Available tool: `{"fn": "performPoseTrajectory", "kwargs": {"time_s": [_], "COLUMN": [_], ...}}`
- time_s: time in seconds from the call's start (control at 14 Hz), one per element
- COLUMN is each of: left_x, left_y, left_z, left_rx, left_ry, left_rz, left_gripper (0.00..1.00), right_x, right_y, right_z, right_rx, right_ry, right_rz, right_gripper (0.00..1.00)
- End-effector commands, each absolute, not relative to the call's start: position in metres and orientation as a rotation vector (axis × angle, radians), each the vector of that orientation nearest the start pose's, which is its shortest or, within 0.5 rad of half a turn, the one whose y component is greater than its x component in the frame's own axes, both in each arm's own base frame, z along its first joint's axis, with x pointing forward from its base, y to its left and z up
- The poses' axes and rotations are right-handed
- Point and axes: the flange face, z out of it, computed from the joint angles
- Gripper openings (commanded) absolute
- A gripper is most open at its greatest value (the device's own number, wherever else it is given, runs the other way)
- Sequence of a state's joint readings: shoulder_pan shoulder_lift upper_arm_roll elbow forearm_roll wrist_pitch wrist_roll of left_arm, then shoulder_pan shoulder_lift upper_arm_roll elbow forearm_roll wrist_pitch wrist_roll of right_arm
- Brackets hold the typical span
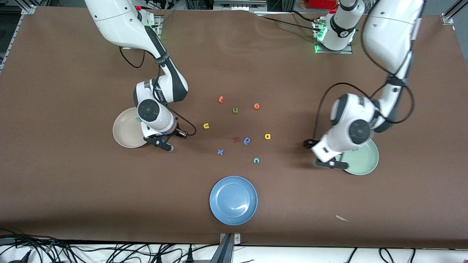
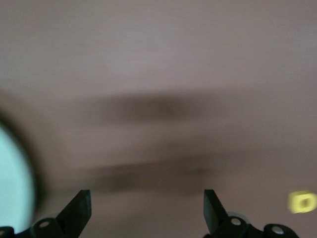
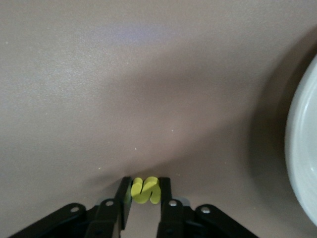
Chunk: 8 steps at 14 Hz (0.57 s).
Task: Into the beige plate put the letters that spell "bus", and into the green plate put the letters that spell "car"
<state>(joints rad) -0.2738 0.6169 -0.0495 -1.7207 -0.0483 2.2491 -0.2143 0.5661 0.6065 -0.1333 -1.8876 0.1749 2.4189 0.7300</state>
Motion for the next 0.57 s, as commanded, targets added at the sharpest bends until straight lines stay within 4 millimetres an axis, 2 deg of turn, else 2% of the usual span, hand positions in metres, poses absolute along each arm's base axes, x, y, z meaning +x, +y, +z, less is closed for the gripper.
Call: {"fn": "performPoseTrajectory", "kwargs": {"time_s": [0.0, 0.07, 0.21, 0.29, 0.36, 0.5], "left_x": [0.62, 0.611, 0.6, 0.592, 0.584, 0.576], "left_y": [-0.255, -0.276, -0.313, -0.327, -0.34, -0.351], "left_z": [0.214, 0.213, 0.208, 0.195, 0.192, 0.187], "left_rx": [-3.19, -3.195, -3.217, -3.217, -3.218, -3.222], "left_ry": [0.023, 0.0, -0.029, -0.033, -0.03, -0.055], "left_rz": [0.135, 0.144, 0.053, 0.045, 0.04, 0.022], "left_gripper": [1.0, 1.0, 1.0, 1.0, 0.99, 0.97], "right_x": [0.569, 0.572, 0.582, 0.587, 0.589, 0.592], "right_y": [0.263, 0.259, 0.228, 0.2, 0.178, 0.13], "right_z": [0.19, 0.205, 0.237, 0.249, 0.256, 0.26], "right_rx": [-3.073, -3.075, -3.113, -3.143, -3.161, -3.178], "right_ry": [0.632, 0.635, 0.551, 0.477, 0.403, 0.325], "right_rz": [0.1, 0.112, 0.16, 0.209, 0.257, 0.314], "right_gripper": [0.01, 0.01, 0.01, 0.01, 0.01, 0.03]}}
